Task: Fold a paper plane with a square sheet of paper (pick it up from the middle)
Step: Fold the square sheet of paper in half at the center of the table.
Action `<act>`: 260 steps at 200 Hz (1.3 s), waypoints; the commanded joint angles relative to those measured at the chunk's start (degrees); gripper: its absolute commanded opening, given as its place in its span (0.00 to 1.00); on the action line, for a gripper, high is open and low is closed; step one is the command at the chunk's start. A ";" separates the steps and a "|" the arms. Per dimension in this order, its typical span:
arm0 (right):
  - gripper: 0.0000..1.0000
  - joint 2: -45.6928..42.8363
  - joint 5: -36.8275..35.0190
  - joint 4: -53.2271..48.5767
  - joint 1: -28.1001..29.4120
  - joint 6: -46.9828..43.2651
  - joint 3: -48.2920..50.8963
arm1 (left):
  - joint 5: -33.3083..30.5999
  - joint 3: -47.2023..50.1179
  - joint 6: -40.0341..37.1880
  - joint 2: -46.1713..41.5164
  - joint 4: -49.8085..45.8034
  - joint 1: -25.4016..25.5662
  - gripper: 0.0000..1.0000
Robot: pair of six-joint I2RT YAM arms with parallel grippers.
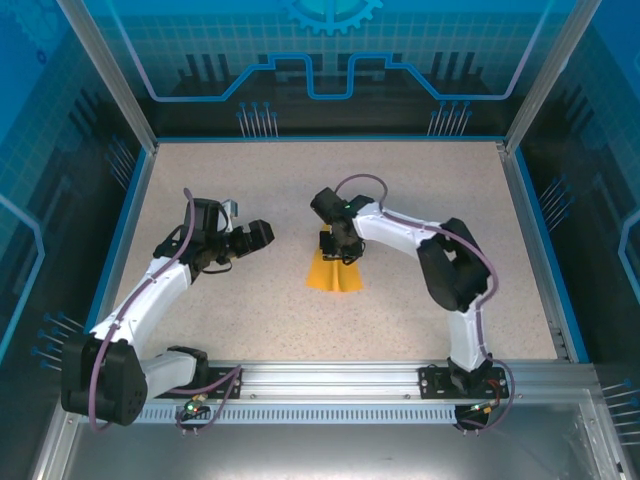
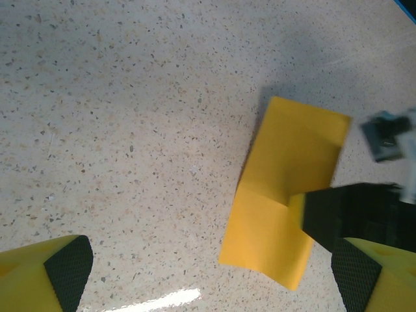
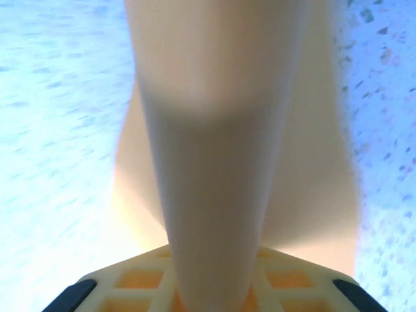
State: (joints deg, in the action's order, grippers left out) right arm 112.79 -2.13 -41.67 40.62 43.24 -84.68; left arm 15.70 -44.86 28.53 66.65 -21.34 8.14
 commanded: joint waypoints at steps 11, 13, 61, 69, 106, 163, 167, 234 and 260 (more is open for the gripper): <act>0.26 -10.43 15.93 15.38 -0.82 0.43 7.63 | -0.52 -1.99 0.29 -1.50 -1.79 0.03 0.98; 0.26 -10.85 17.05 16.60 -1.01 0.66 8.07 | -0.44 -1.98 0.36 -1.52 -1.82 0.03 0.98; 0.30 -11.58 34.87 41.61 -5.96 9.96 20.60 | 3.77 -2.00 1.68 -1.68 -0.20 0.12 0.99; 0.30 -10.49 34.64 41.67 -6.74 10.08 21.81 | 6.49 -2.01 1.26 -1.25 0.48 0.12 0.98; 0.36 -7.16 30.66 37.30 -9.09 6.16 25.62 | 11.11 -1.56 0.95 0.23 2.69 2.48 0.98; 0.61 -10.30 21.33 22.49 -9.52 -1.44 23.95 | 10.84 -1.63 1.20 3.37 4.50 6.26 0.99; 0.61 -10.51 21.11 22.22 -9.51 -1.57 23.86 | 10.86 -1.64 1.33 3.60 4.62 6.46 0.98; 0.64 -13.27 15.51 19.09 -9.60 1.28 24.48 | 11.05 -3.13 0.38 7.31 4.94 8.99 0.99; 0.64 -12.75 12.07 18.91 -9.33 4.26 25.42 | 11.66 -3.80 0.26 9.33 5.53 9.69 0.96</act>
State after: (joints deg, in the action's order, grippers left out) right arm 100.51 14.15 -20.38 31.73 44.53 -59.57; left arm 25.41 -46.59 29.61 74.24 -16.99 16.86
